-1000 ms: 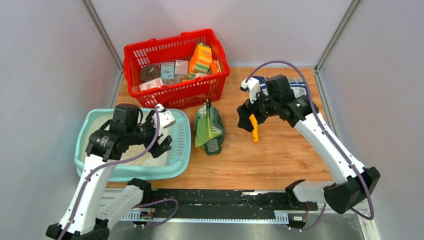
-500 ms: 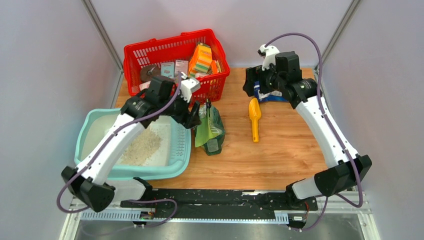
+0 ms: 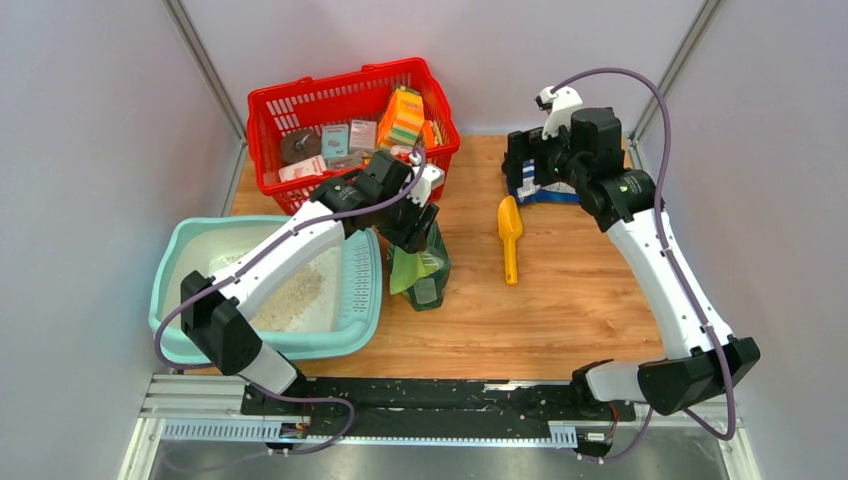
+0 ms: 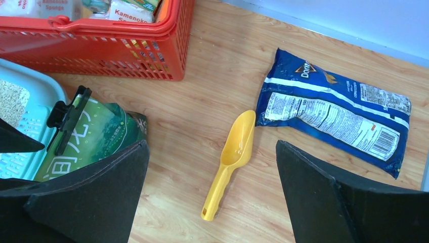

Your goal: Fill the litter box with clean litter

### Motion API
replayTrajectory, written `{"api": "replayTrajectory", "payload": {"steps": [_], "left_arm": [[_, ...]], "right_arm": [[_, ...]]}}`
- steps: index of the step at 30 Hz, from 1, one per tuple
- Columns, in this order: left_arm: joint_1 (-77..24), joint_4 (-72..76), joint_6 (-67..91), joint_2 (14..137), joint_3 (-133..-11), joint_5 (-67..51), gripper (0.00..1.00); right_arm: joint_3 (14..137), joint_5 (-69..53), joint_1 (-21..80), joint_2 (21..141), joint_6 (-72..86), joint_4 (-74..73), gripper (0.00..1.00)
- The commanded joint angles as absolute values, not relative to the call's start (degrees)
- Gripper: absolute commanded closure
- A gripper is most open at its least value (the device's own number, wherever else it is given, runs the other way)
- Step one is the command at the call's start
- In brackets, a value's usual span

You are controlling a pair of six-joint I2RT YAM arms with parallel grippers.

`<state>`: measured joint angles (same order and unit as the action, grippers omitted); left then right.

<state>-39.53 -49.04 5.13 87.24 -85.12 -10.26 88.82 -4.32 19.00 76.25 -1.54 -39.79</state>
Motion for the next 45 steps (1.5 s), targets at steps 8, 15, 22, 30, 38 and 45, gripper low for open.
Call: {"api": "replayTrajectory", "payload": {"steps": [8, 15, 22, 30, 38, 45], "left_arm": [[-42.71, -55.10, -1.57, 92.19, -90.34, -14.41, 0.90], [-46.40, -64.68, -20.71, 94.39, -103.15, -15.38, 1.00], [-46.41, -66.97, -47.08, 94.22, -113.64, -6.26, 1.00], [-43.86, -56.00, -57.76, 90.52, -105.48, -6.67, 1.00], [-38.68, -52.91, -47.64, 91.41, -95.91, -13.61, 0.96], [-37.97, -48.61, -51.41, 87.45, -86.75, -23.54, 0.55]], "right_arm": [[88.59, -4.13, 16.97, 75.85, -1.85, -36.74, 0.00], [88.59, -4.22, 16.00, 75.94, -2.55, -36.74, 0.00], [88.94, -7.03, 13.10, 76.29, 1.57, -37.79, 0.00], [87.54, -9.31, 10.72, 76.47, 1.32, -37.62, 0.00], [85.78, -26.66, 10.37, 74.63, -7.19, -42.44, 0.00], [82.45, -51.93, 10.90, 72.43, -23.02, -53.61, 0.00]]}}
